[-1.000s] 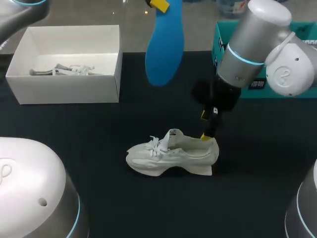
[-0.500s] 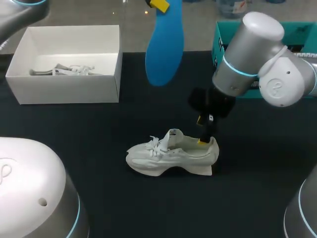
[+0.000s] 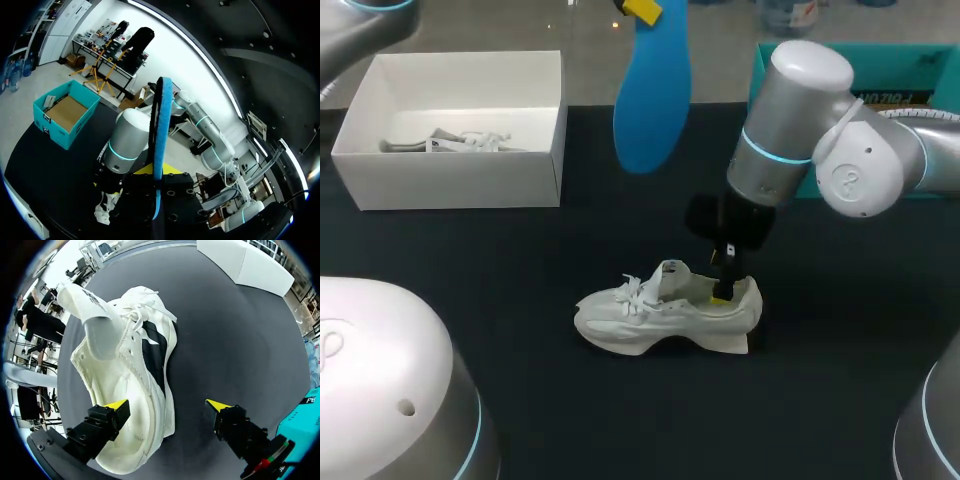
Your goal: Take the shoe out of the shoebox, open the shoe tongue, remove and reinsert the insole, then place the shoe into the shoebox
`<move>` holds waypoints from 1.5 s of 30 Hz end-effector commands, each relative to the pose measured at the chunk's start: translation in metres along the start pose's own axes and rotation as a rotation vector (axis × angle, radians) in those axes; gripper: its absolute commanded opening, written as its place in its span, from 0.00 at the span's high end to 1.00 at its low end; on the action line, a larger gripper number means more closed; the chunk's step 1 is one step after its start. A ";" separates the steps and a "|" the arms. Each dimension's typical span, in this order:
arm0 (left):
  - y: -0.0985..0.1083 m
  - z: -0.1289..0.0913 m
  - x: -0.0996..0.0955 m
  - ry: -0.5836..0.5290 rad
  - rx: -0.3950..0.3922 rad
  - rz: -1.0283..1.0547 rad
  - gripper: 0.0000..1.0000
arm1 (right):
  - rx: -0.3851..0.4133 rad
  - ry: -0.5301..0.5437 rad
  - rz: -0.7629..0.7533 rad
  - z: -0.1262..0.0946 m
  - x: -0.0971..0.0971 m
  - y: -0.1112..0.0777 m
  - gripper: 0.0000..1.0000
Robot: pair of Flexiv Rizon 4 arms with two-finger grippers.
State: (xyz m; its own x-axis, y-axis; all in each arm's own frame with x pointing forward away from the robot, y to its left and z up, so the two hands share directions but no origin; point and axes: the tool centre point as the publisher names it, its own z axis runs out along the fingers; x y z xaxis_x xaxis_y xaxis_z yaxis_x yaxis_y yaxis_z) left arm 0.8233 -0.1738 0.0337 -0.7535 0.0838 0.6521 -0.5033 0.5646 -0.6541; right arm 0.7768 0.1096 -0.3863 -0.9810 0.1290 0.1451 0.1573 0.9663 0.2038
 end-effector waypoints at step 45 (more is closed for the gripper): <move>-0.001 0.000 -0.001 0.003 -0.003 0.001 1.00 | -0.084 -0.023 -0.061 -0.112 0.005 -0.031 1.00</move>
State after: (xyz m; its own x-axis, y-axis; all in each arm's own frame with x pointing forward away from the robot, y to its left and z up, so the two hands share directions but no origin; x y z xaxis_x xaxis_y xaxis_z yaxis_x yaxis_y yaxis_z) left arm 0.8233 -0.1738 0.0337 -0.7535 0.0838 0.6521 -0.5033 0.5646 -0.6541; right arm 0.7840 0.0620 -0.2868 -0.9905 0.0756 0.1148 0.1043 0.9571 0.2702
